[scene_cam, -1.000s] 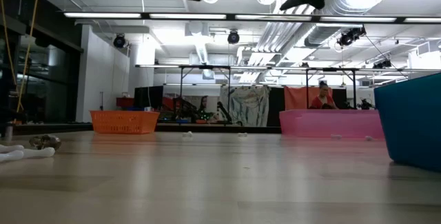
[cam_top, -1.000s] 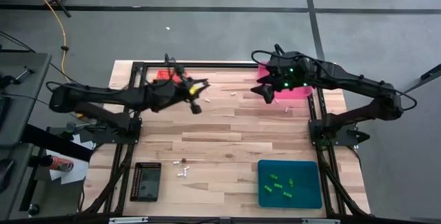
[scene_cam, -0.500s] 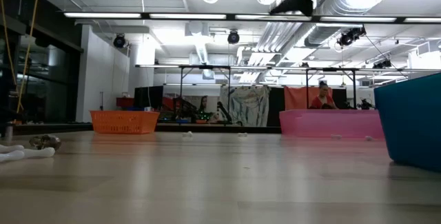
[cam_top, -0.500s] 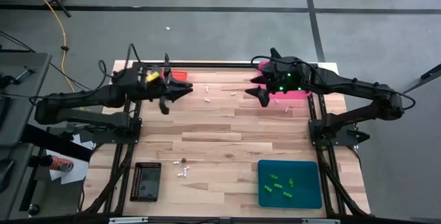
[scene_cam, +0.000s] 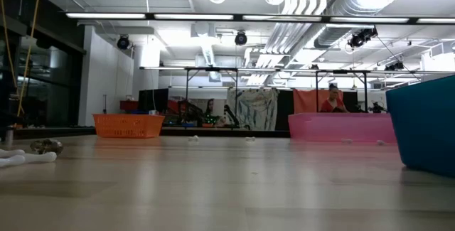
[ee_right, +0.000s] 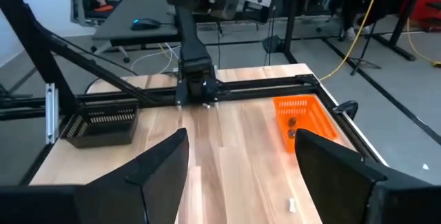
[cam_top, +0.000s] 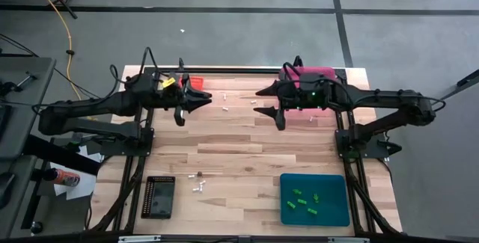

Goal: Sort Halloween decoration
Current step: Put the top black skull toy into the orange bin

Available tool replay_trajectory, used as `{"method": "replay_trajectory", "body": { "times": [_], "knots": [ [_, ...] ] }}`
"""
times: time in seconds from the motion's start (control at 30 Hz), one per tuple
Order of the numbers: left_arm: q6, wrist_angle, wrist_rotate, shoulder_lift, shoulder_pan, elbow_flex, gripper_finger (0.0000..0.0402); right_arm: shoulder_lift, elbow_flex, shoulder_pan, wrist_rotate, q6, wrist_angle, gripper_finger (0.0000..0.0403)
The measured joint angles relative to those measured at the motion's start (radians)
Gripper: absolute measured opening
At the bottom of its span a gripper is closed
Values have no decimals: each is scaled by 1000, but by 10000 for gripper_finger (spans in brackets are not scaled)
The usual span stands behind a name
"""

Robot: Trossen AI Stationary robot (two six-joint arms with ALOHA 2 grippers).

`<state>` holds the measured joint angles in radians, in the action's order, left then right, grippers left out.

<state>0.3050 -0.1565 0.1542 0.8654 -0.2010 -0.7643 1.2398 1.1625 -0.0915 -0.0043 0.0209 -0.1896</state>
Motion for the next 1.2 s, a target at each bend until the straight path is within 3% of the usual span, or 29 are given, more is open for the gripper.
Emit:
{"method": "replay_trajectory", "body": {
  "times": [0.2,0.33,0.43,0.67,0.8,0.97,1.2],
  "knots": [
    [-2,-2,-36,1,1,0,46,1,0,14,4,34,0,247],
    [-46,21,-266,8,-38,-16,47,1,0,14,4,87,0,248],
    [-41,129,-386,45,-154,-51,47,1,0,14,5,94,0,248],
    [42,427,-301,239,-556,-97,48,2,0,14,19,165,0,248],
    [70,544,-276,391,-690,-97,49,4,0,14,26,212,-1,248],
    [92,642,-192,541,-742,-97,49,4,0,14,26,251,0,248],
    [86,731,-213,639,-702,-97,49,4,0,14,26,251,-1,248]
  ]
}}
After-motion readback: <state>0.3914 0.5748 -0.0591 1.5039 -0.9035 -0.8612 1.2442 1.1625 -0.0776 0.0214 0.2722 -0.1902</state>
